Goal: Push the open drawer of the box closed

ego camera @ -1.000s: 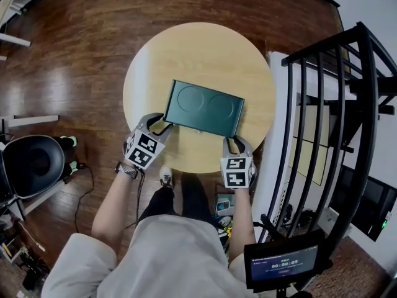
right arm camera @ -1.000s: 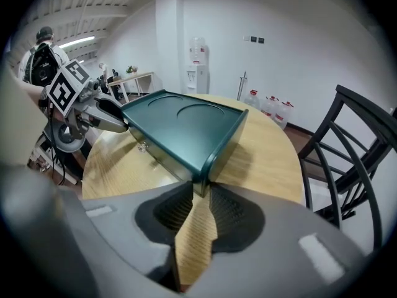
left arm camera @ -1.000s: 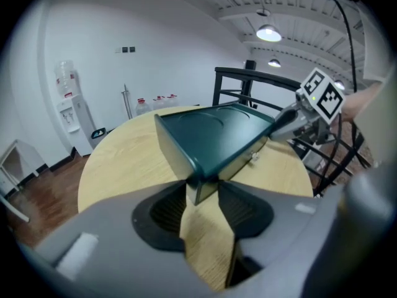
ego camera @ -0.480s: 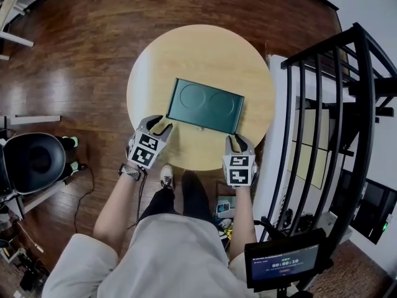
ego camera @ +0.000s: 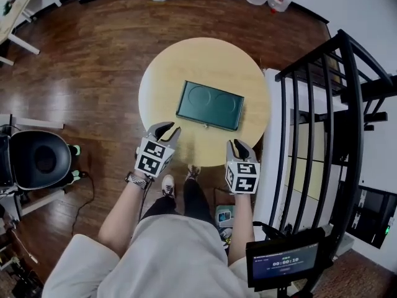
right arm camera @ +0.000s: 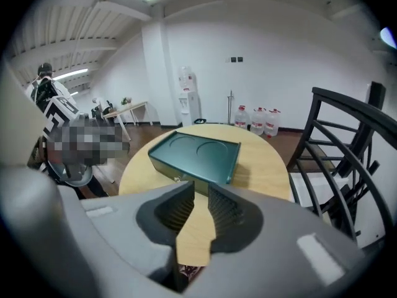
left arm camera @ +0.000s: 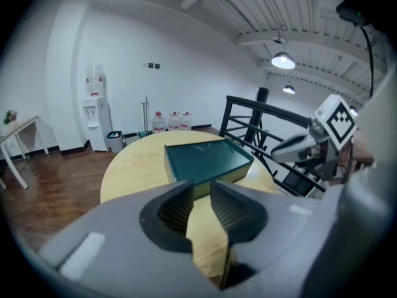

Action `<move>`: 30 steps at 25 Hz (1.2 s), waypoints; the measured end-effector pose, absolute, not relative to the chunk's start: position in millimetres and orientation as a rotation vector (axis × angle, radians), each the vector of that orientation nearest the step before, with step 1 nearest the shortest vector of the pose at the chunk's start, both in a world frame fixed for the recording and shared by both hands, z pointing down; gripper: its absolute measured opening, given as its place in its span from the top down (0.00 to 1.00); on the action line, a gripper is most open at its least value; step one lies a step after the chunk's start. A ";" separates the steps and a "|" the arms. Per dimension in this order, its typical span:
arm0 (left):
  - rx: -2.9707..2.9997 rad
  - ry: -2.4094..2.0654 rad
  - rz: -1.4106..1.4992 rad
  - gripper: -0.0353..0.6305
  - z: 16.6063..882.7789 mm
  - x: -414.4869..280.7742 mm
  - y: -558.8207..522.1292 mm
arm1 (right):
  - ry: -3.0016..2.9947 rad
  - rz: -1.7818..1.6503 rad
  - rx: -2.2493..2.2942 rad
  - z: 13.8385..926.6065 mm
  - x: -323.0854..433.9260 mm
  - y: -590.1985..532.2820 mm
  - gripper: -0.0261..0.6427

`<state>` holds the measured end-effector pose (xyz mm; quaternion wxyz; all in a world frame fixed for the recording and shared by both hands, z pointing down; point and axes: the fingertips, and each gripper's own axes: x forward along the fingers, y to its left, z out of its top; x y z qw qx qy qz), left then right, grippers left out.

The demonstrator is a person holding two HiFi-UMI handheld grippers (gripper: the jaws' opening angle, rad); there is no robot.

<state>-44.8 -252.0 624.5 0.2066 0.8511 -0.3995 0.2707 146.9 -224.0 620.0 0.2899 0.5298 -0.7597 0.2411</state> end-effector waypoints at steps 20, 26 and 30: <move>2.783 -1.305 0.132 0.94 364.7 -64.6 -193.3 | -2.359 0.071 1.805 358.9 94.5 -169.8 0.96; 2.905 -1.505 0.087 0.94 316.4 -71.4 -175.6 | -2.443 -0.105 1.839 307.6 93.6 -153.7 0.96; 2.939 -1.492 0.010 0.94 303.3 -64.7 -163.1 | -2.472 -0.114 1.864 295.7 94.6 -144.7 0.96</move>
